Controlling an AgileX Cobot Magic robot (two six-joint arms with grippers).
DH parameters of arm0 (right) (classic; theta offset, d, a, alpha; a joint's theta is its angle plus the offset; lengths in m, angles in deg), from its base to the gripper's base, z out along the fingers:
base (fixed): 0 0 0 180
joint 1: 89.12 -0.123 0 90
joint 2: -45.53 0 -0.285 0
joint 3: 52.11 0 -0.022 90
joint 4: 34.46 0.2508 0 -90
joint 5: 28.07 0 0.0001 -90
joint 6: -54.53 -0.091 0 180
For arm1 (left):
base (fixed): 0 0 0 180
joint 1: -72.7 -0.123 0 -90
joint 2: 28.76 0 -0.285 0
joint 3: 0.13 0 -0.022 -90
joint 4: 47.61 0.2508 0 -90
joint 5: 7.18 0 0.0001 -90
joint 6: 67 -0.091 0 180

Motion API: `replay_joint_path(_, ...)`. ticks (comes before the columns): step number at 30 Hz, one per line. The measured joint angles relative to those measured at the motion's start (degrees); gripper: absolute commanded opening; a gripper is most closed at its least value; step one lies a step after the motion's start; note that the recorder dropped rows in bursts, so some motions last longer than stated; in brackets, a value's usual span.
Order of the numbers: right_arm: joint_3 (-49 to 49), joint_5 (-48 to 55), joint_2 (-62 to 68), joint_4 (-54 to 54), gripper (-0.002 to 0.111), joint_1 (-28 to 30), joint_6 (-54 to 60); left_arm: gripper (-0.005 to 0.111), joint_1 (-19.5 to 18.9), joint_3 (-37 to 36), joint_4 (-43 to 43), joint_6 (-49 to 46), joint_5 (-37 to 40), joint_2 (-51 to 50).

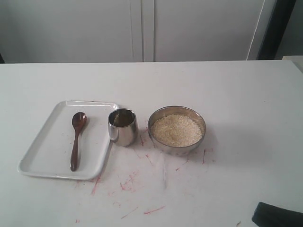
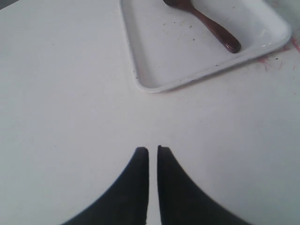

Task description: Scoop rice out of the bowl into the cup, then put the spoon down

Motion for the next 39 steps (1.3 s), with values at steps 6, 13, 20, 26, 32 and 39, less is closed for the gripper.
replay_joint_path(6,0.00,0.13,0.00,-0.37,0.000,0.00,5.10,0.014,0.00,0.00,0.00,0.00,0.00,0.00)
replay_joint_path(13,0.00,0.97,0.00,-0.46,0.000,0.00,6.47,0.014,0.00,0.00,0.00,0.00,0.00,0.00)
replay_joint_path(20,0.00,2.50,0.00,0.36,0.000,0.00,6.30,0.014,0.00,0.00,0.00,0.00,0.00,0.00)
replay_joint_path(26,0.00,3.52,0.00,0.59,0.000,0.00,3.69,0.014,0.00,0.00,0.00,0.00,0.00,0.00)
replay_joint_path(32,0.00,4.63,0.00,0.59,0.000,0.00,3.30,0.014,0.00,0.00,0.00,0.00,0.00,0.00)
replay_joint_path(39,0.00,6.60,0.00,0.27,0.000,0.00,3.30,0.014,0.00,0.00,0.00,0.00,0.00,0.00)
